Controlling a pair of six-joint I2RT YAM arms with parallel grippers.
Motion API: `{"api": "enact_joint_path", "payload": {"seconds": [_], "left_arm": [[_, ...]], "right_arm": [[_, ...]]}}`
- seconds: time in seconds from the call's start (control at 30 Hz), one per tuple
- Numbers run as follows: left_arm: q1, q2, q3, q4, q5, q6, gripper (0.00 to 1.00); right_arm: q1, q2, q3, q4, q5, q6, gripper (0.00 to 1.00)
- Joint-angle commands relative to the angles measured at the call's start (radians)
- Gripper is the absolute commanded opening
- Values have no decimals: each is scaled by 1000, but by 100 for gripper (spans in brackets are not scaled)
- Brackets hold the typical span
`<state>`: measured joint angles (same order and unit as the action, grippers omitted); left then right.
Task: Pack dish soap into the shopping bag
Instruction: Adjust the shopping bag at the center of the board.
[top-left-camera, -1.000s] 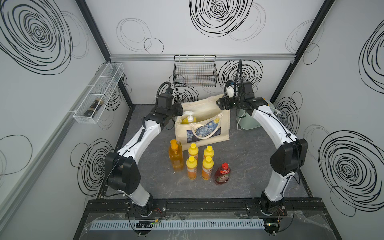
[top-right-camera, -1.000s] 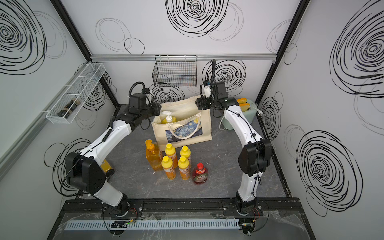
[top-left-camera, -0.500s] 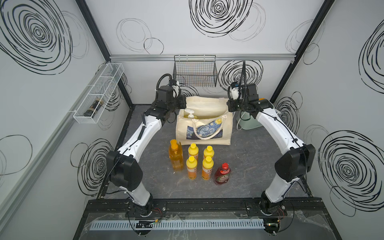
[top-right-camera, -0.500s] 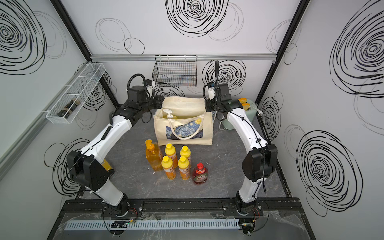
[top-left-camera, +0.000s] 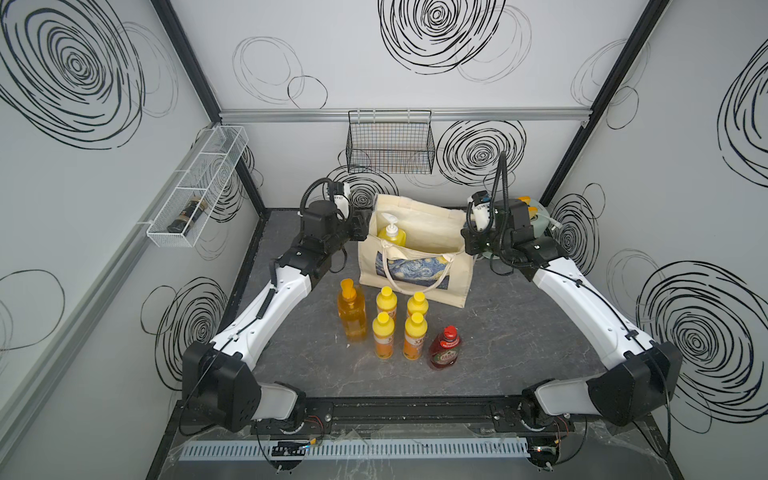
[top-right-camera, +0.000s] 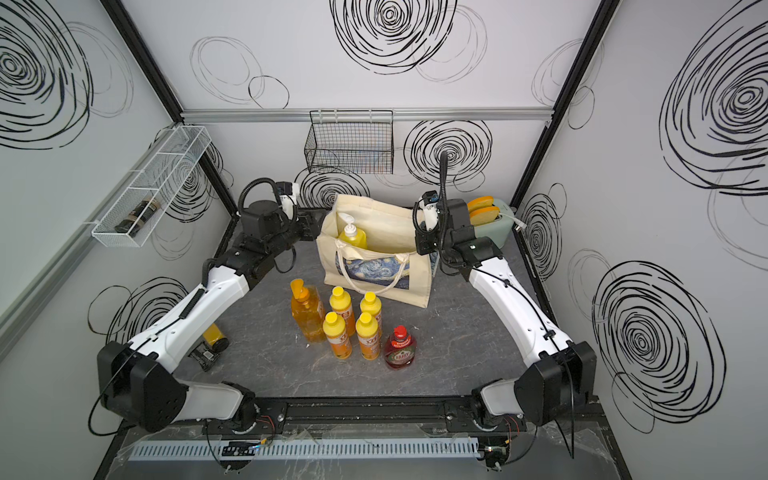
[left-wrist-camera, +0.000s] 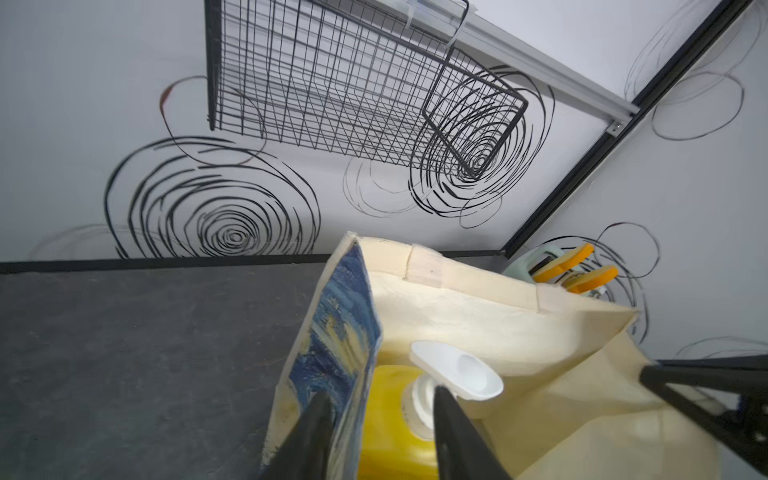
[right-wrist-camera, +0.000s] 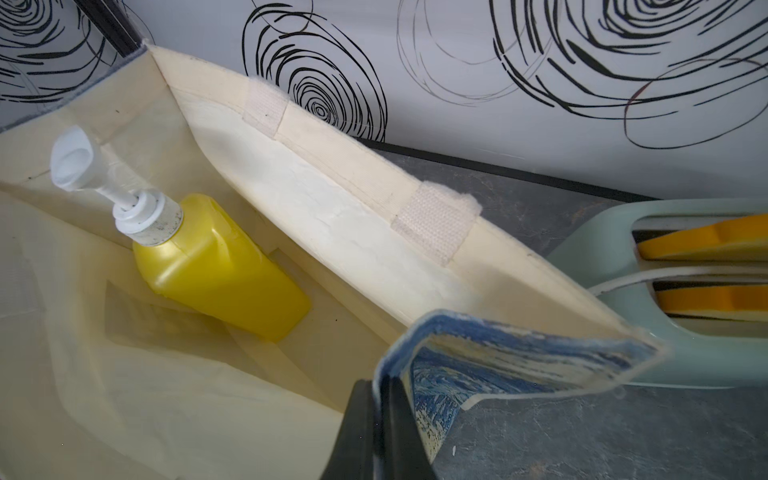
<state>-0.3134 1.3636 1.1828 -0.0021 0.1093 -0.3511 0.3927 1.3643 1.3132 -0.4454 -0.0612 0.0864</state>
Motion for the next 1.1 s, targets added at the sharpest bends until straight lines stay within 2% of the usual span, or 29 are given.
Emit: {"api": "enact_joint_path", "payload": {"seconds": [0.0,0.03,0.2,0.3,0.37,0.47,0.6,0.77,0.9,1.07], "left_arm": [[-4,-57,-59,104,-28,-15,68],[-5,-66,-72,110,-25,-20,71],[-18,-26,-42,123,5,-19,81],[12,56,83,61,-14,-23,89],[54,124,198,-16,10,-38,92],[96,219,348,-135,60,-37,93],[112,297,454,-209,98,-30,91],[72,371,516,-273,121,10,89],[43,453,624,-355,134,45,86],[9,557,757,-461,91,86,84]], "right_arm": [[19,-57,-47,11,6,24,8],[20,-61,-57,6,12,25,13],[-7,-76,-18,-30,2,38,58],[-49,-76,69,-62,-12,44,77],[-84,-52,139,-97,-20,45,84],[-116,31,271,-193,-14,42,88],[-117,126,367,-271,23,50,88],[-81,220,451,-344,14,76,86],[-32,275,501,-418,78,79,85],[-47,314,520,-450,103,81,86]]}}
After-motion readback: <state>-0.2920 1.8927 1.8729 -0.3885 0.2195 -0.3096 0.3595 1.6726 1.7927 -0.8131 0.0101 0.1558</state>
